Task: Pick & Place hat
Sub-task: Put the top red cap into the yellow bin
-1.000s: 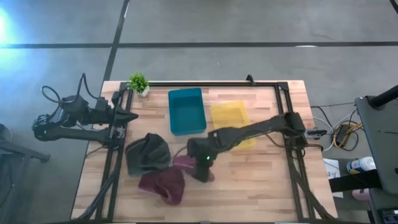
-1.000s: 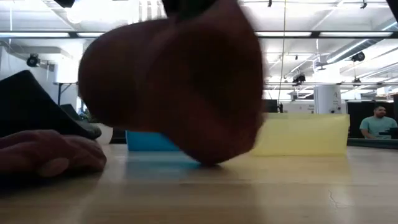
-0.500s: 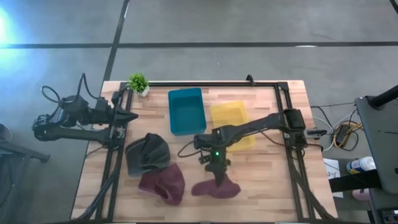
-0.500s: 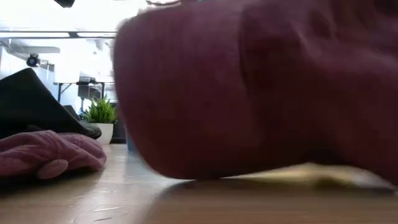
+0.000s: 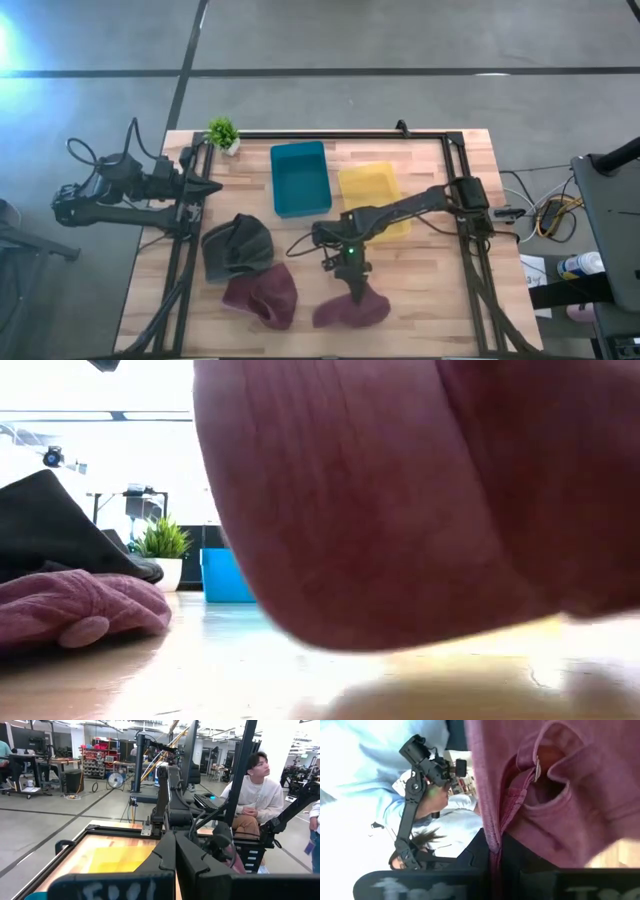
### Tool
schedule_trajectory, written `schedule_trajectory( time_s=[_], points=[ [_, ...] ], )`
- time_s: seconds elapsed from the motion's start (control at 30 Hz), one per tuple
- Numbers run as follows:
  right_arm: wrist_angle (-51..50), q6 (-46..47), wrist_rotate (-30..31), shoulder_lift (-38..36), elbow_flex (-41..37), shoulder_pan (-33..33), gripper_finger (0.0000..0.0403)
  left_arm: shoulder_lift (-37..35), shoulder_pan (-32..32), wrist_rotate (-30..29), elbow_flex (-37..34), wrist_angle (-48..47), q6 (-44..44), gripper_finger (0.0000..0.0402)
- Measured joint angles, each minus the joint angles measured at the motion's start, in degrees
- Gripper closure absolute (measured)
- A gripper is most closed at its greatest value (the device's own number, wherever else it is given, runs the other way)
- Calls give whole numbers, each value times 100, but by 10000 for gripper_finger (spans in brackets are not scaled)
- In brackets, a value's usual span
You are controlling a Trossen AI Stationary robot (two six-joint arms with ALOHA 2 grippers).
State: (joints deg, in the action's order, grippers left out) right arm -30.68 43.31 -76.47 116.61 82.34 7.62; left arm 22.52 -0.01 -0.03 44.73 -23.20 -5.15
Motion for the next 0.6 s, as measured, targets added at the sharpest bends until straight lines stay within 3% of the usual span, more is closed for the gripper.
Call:
schedule_trajectory(
  time_s=[0.47, 0.6],
  points=[
    [-39, -92, -3, -10, 152, 105, 390, 0, 0, 1, 0, 2, -1, 401],
    [-39, -219, 570, -69, 157, 118, 390, 0, 0, 0, 2, 2, -1, 401]
  ],
)
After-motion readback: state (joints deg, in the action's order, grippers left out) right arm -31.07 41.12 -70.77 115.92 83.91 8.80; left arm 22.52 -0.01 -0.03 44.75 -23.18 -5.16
